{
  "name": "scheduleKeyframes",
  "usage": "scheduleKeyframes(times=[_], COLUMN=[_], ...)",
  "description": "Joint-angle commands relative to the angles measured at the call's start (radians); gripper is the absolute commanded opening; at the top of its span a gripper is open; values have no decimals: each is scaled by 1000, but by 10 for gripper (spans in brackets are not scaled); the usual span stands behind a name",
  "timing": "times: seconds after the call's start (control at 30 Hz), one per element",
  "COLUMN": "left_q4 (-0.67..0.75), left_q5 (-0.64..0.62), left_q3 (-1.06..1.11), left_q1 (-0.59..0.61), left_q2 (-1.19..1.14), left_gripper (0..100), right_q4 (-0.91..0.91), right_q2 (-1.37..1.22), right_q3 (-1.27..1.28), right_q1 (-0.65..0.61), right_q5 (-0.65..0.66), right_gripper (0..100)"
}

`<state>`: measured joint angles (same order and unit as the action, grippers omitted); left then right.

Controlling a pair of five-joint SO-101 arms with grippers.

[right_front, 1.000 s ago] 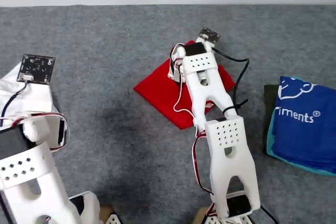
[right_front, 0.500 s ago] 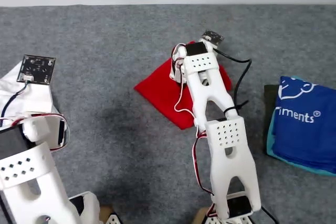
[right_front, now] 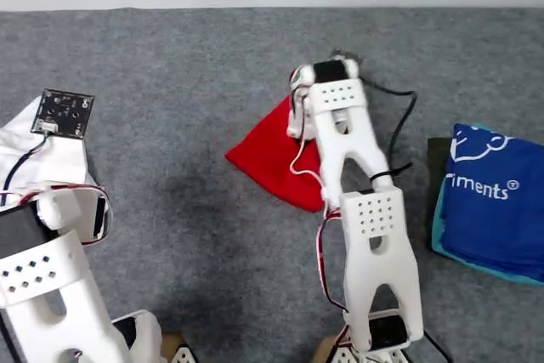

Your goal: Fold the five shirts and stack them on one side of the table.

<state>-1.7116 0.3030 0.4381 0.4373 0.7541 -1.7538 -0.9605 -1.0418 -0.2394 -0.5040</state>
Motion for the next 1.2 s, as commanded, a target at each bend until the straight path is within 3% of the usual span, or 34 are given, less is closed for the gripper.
scheduleKeyframes(times=[0.0, 0.2, 0.5, 1.17], left_q4=[-25, -26, -26, -26], left_q5=[9, 9, 9, 9], left_q3=[-12, -12, -10, -10], left_q1=[8, 8, 8, 6], left_q2=[21, 21, 21, 21], left_gripper=[6, 6, 6, 6], right_q4=[-45, -44, -41, -39], right_q2=[219, 576, 920, 993], right_q3=[46, 400, 646, 660], right_q1=[45, 127, 460, 826], right_q5=[149, 413, 804, 1051], right_gripper=[9, 9, 9, 9])
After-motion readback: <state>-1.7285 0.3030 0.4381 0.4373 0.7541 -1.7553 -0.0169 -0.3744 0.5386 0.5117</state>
